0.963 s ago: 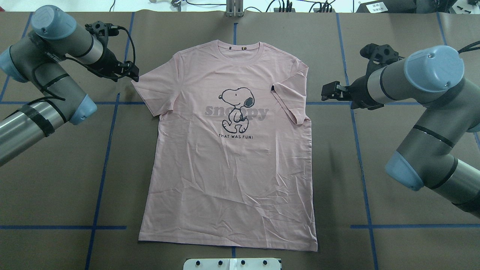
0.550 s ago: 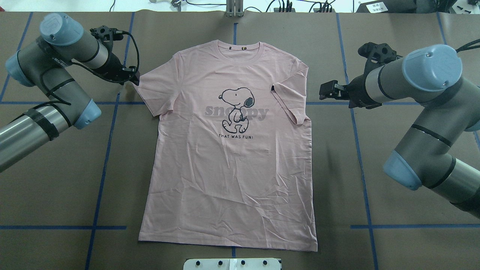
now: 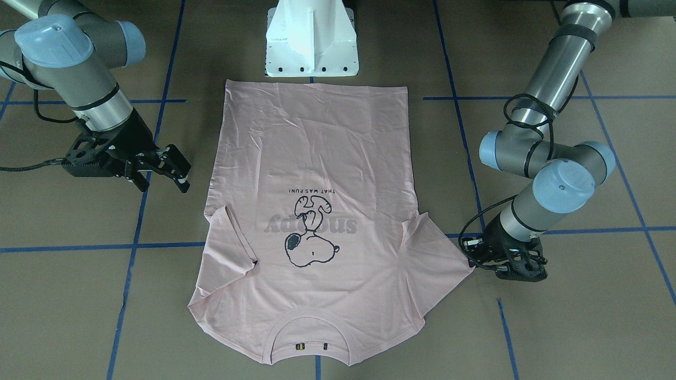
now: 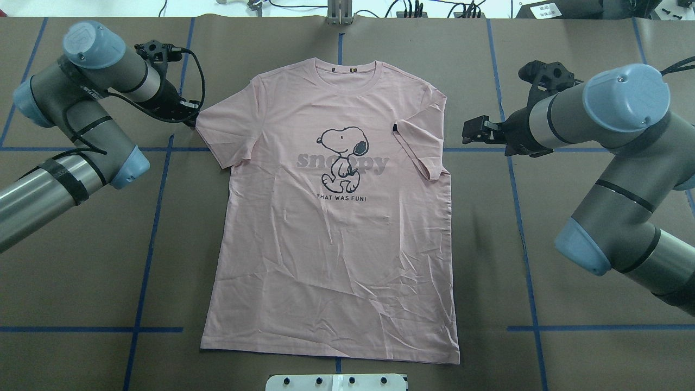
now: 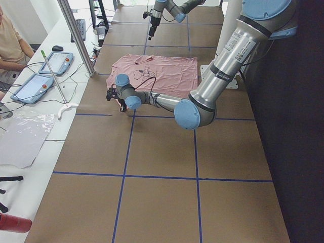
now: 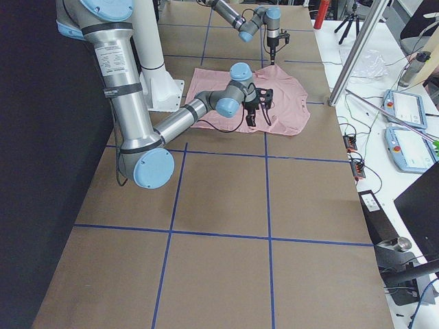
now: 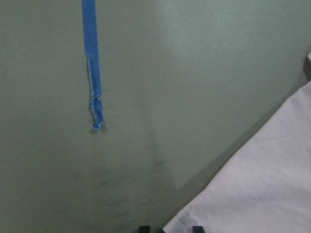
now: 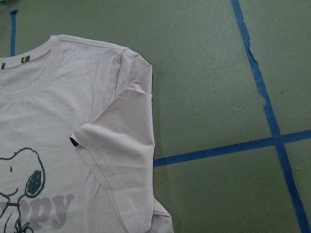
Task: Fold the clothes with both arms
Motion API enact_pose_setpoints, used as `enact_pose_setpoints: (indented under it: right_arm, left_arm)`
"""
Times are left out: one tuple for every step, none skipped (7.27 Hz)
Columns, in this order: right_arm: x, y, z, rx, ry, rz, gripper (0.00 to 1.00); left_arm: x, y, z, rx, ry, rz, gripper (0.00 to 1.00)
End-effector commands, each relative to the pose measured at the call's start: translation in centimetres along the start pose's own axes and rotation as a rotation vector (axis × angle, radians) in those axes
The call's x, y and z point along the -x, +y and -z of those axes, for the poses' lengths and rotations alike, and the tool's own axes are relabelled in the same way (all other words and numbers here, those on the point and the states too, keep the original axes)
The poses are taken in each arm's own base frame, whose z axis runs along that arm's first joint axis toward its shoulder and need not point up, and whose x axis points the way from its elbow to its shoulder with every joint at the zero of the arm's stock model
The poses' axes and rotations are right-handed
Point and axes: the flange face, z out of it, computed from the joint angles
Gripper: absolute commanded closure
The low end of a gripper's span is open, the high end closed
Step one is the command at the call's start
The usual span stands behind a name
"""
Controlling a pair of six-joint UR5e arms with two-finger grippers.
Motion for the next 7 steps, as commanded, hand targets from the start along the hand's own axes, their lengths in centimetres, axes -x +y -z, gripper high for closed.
enact_pose_setpoints:
  right_arm:
    - [0.0, 0.0, 0.2, -0.002, -0.002, 0.000, 0.00]
    - [0.1, 0.0, 0.1, -0.001, -0.002, 0.001, 0.00]
    - [0.2, 0.0, 0.2, 0.000, -0.006, 0.002, 0.00]
    - [0.3, 0.0, 0.3, -0.012, -0.009, 0.005, 0.00]
    - [1.1, 0.1, 0.4, -0.014, -0.029, 0.014, 0.00]
    - [1.4, 0.0, 0.6, -0.020, -0.048, 0.014, 0.00]
    - [1.4, 0.0, 0.8, -0.027, -0.063, 0.011, 0.00]
  left_arm:
    - [-0.9, -0.5, 0.4, -0.009, 0.009, -0.007, 1.00]
    - [-1.5, -0.8, 0.9, -0.017, 0.020, -0.013, 1.00]
    - [-3.6, -1.0, 3.0, -0.034, 0.052, -0.029, 1.00]
    - [-6.1, -0.9, 5.3, -0.048, 0.075, 0.020, 1.00]
    - [-9.8, -0.3, 6.8, -0.051, 0.119, 0.112, 1.00]
    - [-14.2, 1.5, 5.0, -0.015, 0.142, 0.130, 1.00]
    - [-17.3, 0.0, 3.1, -0.010, 0.129, 0.146, 1.00]
